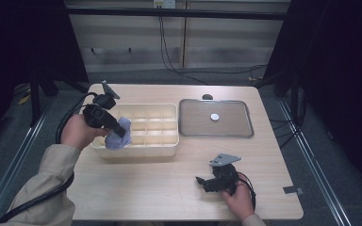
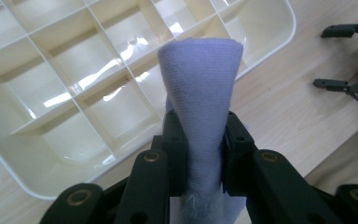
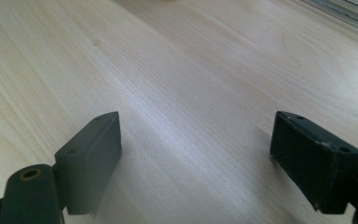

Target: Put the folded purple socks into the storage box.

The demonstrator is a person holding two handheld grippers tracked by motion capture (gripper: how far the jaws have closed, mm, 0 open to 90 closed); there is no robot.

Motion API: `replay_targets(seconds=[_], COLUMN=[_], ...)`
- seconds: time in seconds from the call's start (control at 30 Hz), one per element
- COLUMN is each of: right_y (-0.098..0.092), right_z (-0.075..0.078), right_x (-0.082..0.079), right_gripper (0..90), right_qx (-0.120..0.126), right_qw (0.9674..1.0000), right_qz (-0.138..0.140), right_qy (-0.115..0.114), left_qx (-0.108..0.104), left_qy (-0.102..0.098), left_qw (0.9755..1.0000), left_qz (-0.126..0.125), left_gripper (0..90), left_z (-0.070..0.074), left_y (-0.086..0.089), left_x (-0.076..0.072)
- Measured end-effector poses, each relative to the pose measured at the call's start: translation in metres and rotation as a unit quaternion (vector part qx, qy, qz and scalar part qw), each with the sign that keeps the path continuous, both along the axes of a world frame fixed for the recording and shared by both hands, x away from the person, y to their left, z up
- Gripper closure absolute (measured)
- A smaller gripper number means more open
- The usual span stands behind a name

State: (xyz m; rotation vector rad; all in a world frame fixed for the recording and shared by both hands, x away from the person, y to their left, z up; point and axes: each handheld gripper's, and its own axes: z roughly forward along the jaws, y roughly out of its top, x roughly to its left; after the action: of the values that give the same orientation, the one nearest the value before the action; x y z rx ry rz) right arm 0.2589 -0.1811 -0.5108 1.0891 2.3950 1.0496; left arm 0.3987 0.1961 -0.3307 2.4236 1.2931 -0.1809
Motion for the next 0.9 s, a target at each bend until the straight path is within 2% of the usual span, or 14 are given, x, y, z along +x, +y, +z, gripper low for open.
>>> replay_targets(seconds=[0.23,0.3,0.43,0.53,0.7,0.8,0.9], right_y=[0.000,0.000,0.000,0.000,0.000,0.000,0.000], right_z=[0.000,0.000,0.000,0.000,0.000,0.000,0.000], right_x=[0.000,0.000,0.000,0.000,0.000,0.000,0.000], right_gripper=[16.1,16.1,16.1,16.1,16.1,16.1,16.1], right_qx=[0.000,0.000,0.000,0.000,0.000,0.000,0.000], right_qw=[1.0000,1.0000,1.0000,1.0000,1.0000,1.0000,1.0000], right_qz=[0.000,0.000,0.000,0.000,0.000,0.000,0.000], right_qy=[0.000,0.000,0.000,0.000,0.000,0.000,0.000], left_qx=[0.002,0.009,0.000,0.001,0.008,0.020,0.017], left_qy=[0.005,0.004,0.003,-0.002,-0.002,-0.005,-0.002], left_qw=[0.9999,0.9998,0.9996,0.9995,0.9992,0.9988,0.9988], left_qz=[0.014,0.015,0.029,0.032,0.038,0.045,0.046], left_gripper=[75.2,75.2,75.1,75.0,74.9,75.0,75.0], left_z=[-0.005,-0.007,-0.009,-0.010,-0.013,-0.017,-0.021], left_y=[0.006,0.008,0.014,0.018,0.023,0.026,0.029], left_x=[0.008,0.010,0.014,0.016,0.019,0.020,0.021])
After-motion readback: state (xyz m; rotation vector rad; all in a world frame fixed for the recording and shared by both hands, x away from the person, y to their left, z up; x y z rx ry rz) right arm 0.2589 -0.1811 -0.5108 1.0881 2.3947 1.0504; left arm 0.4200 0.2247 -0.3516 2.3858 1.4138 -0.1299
